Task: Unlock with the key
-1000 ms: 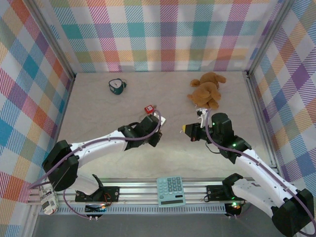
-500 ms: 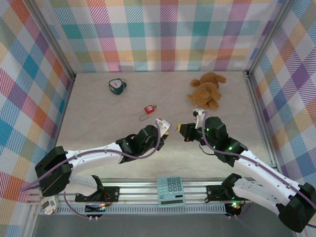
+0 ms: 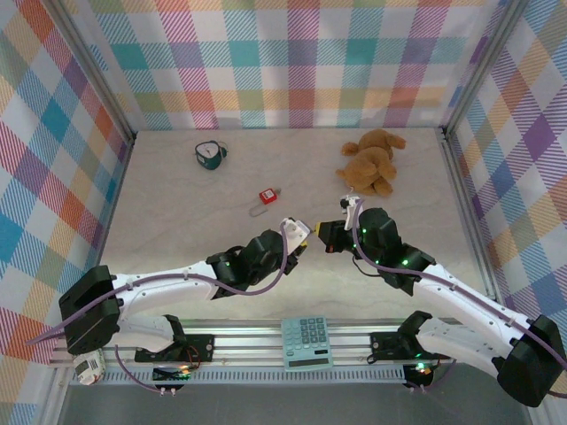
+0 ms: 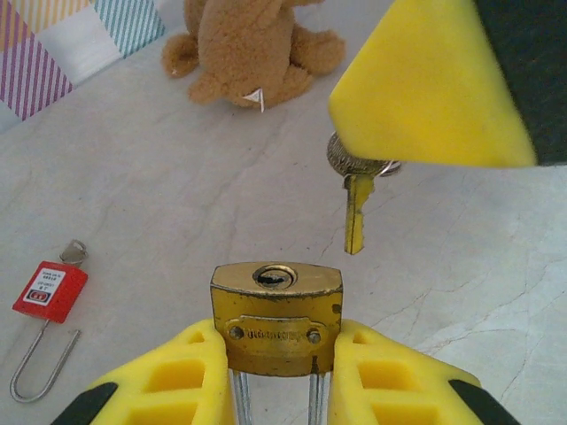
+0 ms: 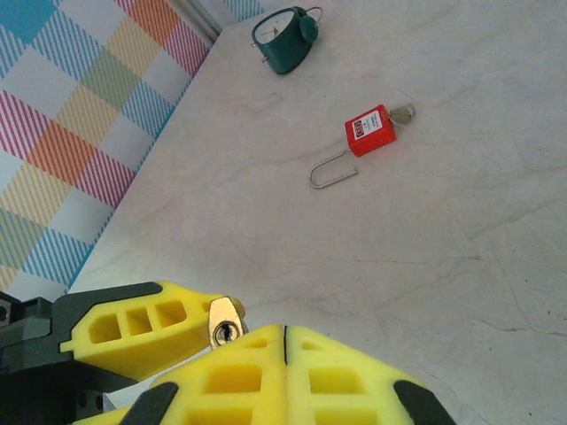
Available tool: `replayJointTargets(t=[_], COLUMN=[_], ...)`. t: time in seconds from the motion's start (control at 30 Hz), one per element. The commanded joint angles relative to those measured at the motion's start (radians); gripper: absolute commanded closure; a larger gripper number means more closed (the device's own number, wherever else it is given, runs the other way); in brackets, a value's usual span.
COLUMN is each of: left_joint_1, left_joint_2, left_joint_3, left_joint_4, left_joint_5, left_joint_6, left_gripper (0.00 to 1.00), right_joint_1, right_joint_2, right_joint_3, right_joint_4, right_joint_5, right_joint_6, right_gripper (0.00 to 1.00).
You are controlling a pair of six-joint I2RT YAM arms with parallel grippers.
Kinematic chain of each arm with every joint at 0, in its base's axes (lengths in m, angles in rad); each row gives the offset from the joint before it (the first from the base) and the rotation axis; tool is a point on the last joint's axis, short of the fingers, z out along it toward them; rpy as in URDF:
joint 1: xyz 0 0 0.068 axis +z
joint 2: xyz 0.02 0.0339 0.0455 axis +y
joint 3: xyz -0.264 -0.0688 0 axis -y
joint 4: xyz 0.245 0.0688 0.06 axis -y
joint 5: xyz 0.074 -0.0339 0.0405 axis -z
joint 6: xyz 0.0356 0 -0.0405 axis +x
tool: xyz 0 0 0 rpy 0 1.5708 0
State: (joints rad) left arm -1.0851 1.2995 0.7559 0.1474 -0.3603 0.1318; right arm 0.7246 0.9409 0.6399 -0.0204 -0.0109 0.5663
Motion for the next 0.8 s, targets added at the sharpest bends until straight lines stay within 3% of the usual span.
replayJointTargets(t=[0.0, 0.3, 0.53, 0.77], left_joint_1=[-0.012, -0.034, -0.038, -0.042], left_joint_2=[-0.027, -0.020, -0.013, -0.006], left_joint_3=[-0.008, -0.026, -0.012, -0.012], left_joint_4=[0.057, 0.093, 0.096, 0.103], left_joint_5=[-0.004, -0.018, -0.020, -0.030], left_joint_6=[0.021, 0.073, 0.082, 0.079], left_gripper=[0.83, 0.83, 0.84, 0.85], right_joint_1=[0.007, 0.007, 0.015, 0.040], right_joint_2=[-0.020, -0.068, -0.026, 0.002], right_joint_3=[0.034, 0.028, 0.019, 0.013], right_joint_4=[0.053, 0.040, 0.085, 0.101], right_joint_5=[-0.013, -0.005, -0.053, -0.023], right_joint_6=[-0.004, -0.024, 0.018, 0.034], right_gripper=[1.00, 1.00, 1.00, 1.00])
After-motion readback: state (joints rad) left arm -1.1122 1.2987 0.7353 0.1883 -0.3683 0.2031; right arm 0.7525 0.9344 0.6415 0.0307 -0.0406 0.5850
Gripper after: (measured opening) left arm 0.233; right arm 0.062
